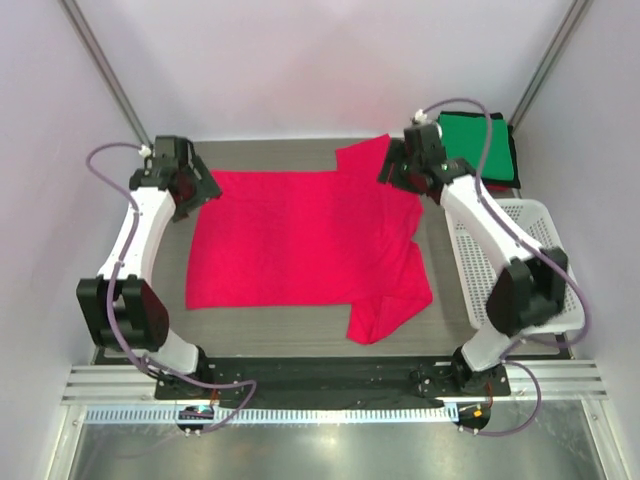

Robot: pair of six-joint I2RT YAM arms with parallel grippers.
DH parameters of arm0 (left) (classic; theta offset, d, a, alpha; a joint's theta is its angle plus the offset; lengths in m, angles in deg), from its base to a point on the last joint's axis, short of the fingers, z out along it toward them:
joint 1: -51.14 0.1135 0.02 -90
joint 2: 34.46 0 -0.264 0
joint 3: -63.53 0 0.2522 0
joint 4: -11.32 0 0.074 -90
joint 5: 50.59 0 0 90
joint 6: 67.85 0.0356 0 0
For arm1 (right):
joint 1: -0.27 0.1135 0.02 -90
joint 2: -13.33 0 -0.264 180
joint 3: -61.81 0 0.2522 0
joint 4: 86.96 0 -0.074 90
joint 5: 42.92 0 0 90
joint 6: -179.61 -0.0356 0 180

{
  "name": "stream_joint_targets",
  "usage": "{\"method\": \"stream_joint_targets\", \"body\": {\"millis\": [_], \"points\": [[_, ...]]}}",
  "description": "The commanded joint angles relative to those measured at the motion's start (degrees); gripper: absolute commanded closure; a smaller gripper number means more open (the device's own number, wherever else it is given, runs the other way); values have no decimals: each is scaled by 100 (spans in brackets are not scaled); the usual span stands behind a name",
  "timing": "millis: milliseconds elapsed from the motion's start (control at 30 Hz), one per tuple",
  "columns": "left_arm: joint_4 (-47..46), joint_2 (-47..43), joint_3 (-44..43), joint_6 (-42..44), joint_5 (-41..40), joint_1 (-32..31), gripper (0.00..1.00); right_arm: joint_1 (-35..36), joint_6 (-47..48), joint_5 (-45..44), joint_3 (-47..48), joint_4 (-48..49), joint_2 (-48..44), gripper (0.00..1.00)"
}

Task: Fold and stack the t-shirts
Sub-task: Flatten the tshirt out

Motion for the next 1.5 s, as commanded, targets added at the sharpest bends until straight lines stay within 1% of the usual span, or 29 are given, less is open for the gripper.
{"method": "stream_joint_targets", "body": {"millis": [0, 33, 67, 100, 167, 200, 267, 333, 433, 467, 533, 633, 867, 967, 1067, 1100, 1200, 1467], "points": [[-125, -648, 1234, -30, 404, 19, 17, 738, -305, -765, -1569, -727, -747, 35], [-168, -895, 1480, -56, 458, 18, 17, 905, -376, -853, -1868, -780, -914, 35], [-186, -1098, 1874, -65, 580, 18, 17, 1177, -455, -854, -2376, -859, -1194, 36], [-178, -1474, 2035, -48, 625, 18, 17, 1266, -673, -854, -2598, -903, -1327, 37], [-90, -1793, 2429, -39, 660, 18, 17, 1407, -841, -845, -3177, -913, -1634, 39], [-64, -2116, 2562, -30, 747, 18, 17, 1521, -938, -854, -3311, -895, -1688, 42], [-28, -2408, 2931, 14, 810, 18, 17, 1636, -992, -845, -3575, -869, -1742, 45], [50, -2804, 3238, 66, 810, 18, 17, 1794, -1062, -906, -3646, -886, -1698, 46], [103, -3190, 3529, 67, 722, 19, 17, 1944, -1141, -960, -3726, -869, -1522, 48], [86, -3270, 3548, 67, 722, 18, 17, 1988, -1159, -951, -3743, -834, -1461, 50], [68, -3454, 3496, 93, 801, 27, 16, 2119, -1220, -959, -3752, -790, -1303, 51], [7, -3534, 3574, 111, 661, 18, 16, 2242, -1273, -1047, -3770, -781, -1118, 52], [-81, -3535, 3627, 119, 748, 18, 16, 2322, -1317, -1223, -4007, -684, -1004, 53], [-90, -3526, 3627, 119, 757, 18, 16, 2322, -1299, -1285, -4060, -623, -890, 57], [-90, -3517, 3636, 119, 739, 18, 16, 2331, -1299, -1311, -4086, -605, -845, 64], [-81, -3517, 3636, 119, 731, 18, 16, 2331, -1299, -1320, -4103, -605, -863, 68], [-81, -3526, 3636, 102, 704, 18, 16, 2357, -1317, -1355, -4060, -727, -1029, 70], [51, -3561, 3575, -30, 354, 18, 16, 2383, -1317, -1513, -3954, -1255, -1732, 73]]}}
